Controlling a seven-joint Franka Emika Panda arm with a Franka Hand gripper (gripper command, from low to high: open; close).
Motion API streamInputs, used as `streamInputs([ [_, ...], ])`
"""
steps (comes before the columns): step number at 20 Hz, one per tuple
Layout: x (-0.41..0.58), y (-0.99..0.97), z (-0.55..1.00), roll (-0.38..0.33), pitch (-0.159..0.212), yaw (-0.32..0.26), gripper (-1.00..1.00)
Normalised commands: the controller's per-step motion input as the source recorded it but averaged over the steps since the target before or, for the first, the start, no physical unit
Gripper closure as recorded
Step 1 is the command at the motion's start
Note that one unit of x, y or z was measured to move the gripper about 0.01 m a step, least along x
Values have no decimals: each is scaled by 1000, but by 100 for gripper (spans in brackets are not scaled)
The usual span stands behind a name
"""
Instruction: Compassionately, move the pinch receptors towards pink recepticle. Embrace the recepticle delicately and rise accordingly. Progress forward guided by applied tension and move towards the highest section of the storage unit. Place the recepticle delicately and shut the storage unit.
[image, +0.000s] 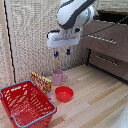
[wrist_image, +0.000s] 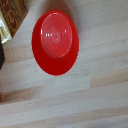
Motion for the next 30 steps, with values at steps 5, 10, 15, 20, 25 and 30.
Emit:
streamInputs([
  [5,476,-259,-189,57,17,-11,-100],
  [10,516,-318,-290,70,1,-15,-100],
  [15,346,-362,-314,52,28,-50,-100],
  [20,299,-313,-371,34,40,-31,-100],
  [25,338,-365,-359,39,50,14,-100],
  [30,433,-314,-305,21,6,88,-100],
])
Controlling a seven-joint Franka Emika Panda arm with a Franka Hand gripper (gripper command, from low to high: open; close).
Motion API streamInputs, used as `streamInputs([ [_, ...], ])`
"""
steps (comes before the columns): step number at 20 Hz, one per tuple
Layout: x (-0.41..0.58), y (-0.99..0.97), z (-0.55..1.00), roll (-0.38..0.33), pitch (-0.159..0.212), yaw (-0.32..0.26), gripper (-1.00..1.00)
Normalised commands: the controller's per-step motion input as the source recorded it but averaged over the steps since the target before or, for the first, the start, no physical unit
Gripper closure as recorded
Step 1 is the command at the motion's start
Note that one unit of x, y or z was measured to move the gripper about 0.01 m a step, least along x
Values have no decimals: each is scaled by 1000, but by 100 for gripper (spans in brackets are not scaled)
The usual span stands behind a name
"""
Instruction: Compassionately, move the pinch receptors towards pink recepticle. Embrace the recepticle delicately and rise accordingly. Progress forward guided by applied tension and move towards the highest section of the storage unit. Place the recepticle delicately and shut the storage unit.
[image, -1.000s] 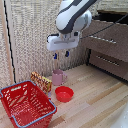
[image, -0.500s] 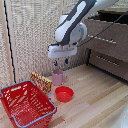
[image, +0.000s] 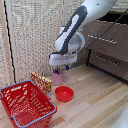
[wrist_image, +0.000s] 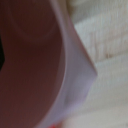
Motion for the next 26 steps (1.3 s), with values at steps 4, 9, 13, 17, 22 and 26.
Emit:
streamInputs([
  [4,453,-51,-225,-30,12,90,-100],
  [9,263,0,-151,-44,32,46,100],
  [13,11,2,-30,-2,17,-7,100],
  [17,0,0,-6,0,9,0,100],
  [22,0,0,15,0,3,-33,100],
  [26,0,-4,242,0,66,-45,100],
])
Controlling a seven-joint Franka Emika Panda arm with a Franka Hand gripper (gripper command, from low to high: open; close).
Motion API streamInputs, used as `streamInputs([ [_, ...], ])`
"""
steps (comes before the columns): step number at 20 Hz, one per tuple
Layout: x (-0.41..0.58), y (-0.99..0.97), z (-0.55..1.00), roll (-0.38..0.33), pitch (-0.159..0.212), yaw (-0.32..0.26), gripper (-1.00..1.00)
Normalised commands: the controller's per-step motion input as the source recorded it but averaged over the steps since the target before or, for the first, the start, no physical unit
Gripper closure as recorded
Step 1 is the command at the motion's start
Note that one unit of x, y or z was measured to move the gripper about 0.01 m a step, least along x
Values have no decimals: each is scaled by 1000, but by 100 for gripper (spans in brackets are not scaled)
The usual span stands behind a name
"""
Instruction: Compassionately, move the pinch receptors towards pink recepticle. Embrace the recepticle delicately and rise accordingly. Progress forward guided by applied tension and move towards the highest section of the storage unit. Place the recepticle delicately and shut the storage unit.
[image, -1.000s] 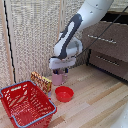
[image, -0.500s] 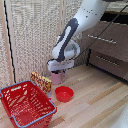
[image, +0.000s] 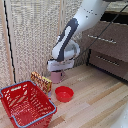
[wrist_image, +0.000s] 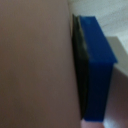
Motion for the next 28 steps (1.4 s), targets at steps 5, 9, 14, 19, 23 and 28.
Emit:
streamInputs([
  [5,51,-56,544,19,155,-39,100],
  [9,123,-64,734,15,182,-8,100],
  [14,384,-214,834,57,75,-1,100],
  [19,408,-122,905,12,114,-43,100],
  [23,411,-48,927,0,130,-45,100],
  [28,266,22,995,-17,79,-14,100],
])
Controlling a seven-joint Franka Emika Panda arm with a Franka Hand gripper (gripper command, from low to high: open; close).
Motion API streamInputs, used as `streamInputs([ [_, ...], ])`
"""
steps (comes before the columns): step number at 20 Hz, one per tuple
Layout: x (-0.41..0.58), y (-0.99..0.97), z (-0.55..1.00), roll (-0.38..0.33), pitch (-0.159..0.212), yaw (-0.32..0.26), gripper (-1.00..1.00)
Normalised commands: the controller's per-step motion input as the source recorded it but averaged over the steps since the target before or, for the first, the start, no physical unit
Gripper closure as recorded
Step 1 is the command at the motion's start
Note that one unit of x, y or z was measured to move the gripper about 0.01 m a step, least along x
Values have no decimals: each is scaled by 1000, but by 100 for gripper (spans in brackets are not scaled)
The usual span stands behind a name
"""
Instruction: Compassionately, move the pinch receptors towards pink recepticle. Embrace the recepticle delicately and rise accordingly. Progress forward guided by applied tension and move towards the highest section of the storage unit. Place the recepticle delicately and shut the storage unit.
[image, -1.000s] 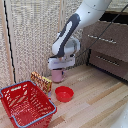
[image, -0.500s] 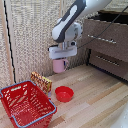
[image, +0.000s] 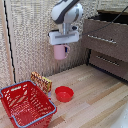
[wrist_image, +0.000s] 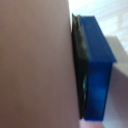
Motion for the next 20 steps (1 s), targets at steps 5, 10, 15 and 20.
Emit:
streamInputs([
  [5,-89,238,1000,-79,5,-37,100],
  [10,-47,136,999,-90,5,-52,100],
  [15,52,82,1000,-63,9,-67,100],
  [20,189,-361,1000,-15,11,-48,100],
])
